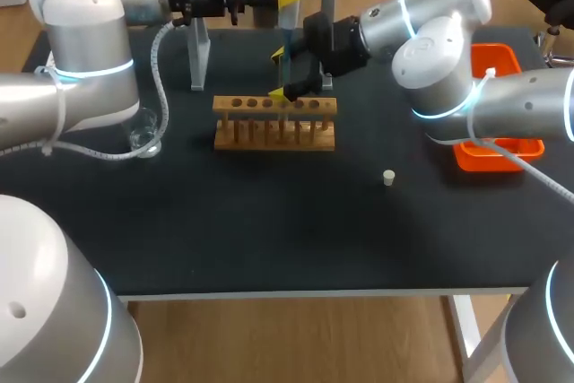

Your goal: Invert the test tube, pick up the pipette, mount the tip to pipette, aspirate from beaker and dispense into the tube, eject the tip, return the pipette, and cap with the stopper.

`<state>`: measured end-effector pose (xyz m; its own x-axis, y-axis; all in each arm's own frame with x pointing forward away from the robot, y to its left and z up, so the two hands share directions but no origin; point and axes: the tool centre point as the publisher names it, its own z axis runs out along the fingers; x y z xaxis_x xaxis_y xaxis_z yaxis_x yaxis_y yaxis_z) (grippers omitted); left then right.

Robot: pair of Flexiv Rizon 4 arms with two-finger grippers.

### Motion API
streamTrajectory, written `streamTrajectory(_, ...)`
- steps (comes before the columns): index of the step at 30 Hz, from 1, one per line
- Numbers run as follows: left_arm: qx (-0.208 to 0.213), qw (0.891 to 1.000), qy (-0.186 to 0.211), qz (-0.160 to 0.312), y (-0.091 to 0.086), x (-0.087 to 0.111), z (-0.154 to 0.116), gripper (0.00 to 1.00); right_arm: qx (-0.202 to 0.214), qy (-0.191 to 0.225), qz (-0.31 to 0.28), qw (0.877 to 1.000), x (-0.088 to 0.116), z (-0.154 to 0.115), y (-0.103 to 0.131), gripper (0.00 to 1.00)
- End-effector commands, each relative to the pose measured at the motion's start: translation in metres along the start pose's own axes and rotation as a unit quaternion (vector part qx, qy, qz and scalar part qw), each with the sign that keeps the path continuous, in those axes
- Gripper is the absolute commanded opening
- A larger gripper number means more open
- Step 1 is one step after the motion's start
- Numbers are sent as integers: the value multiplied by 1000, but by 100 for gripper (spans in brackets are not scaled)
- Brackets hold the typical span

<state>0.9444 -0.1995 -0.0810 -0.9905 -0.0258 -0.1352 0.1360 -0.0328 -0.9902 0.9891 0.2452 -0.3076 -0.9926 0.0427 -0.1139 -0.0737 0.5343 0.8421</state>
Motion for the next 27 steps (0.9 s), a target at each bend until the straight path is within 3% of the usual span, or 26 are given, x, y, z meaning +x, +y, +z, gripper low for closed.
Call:
streamTrajectory(1,1,1000,-2,0,0,-1,0,0,-1,2,0,1000,-1,-1,0,100)
streamTrajectory(27,-1,1000,-2,-15,-1,-8,-1,0,-6,1,0,1000,-2,-2,0,100)
